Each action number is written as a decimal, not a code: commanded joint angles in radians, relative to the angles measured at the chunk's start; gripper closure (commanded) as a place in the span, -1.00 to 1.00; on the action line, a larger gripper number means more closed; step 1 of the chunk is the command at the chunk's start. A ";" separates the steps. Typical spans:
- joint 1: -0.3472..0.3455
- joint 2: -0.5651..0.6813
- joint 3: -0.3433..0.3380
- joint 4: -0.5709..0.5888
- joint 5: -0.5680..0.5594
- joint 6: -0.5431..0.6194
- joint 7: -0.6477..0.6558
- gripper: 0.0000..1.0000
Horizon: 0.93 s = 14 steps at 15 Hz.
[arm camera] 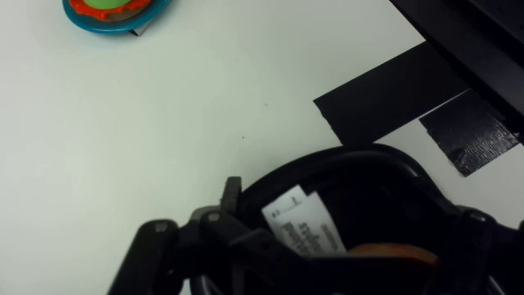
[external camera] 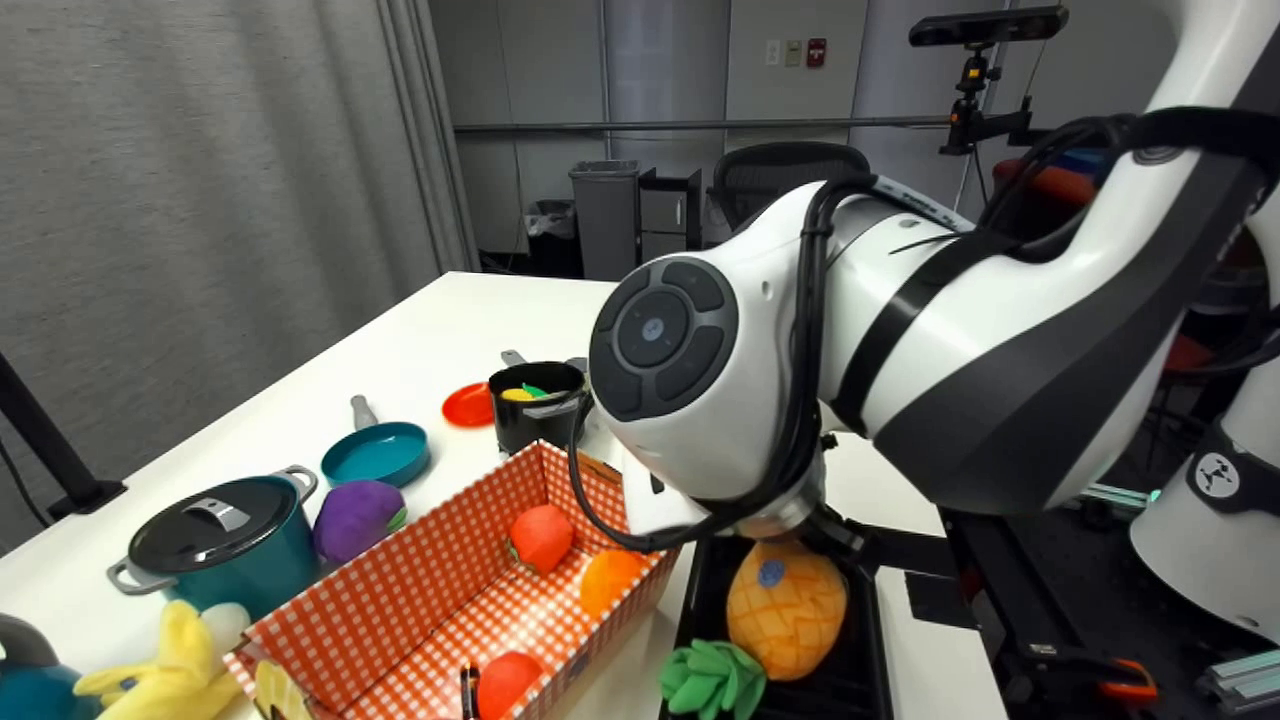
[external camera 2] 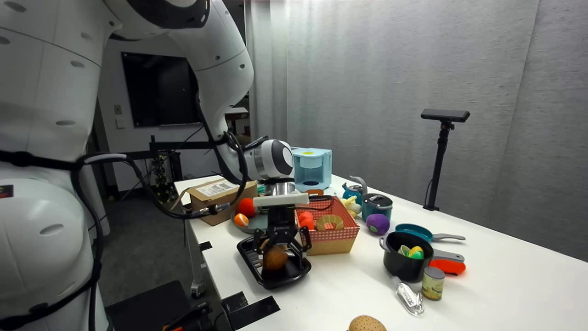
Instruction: Take the fruit pineapple toy from the black tray and put it in the orange box
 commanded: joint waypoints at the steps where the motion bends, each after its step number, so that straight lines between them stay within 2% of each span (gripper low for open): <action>1: 0.019 0.023 0.009 0.043 -0.044 -0.042 0.036 -1.00; 10: 0.032 0.041 0.007 0.079 -0.066 -0.078 0.053 -1.00; 14: 0.051 0.039 0.026 0.109 -0.079 -0.085 0.046 -1.00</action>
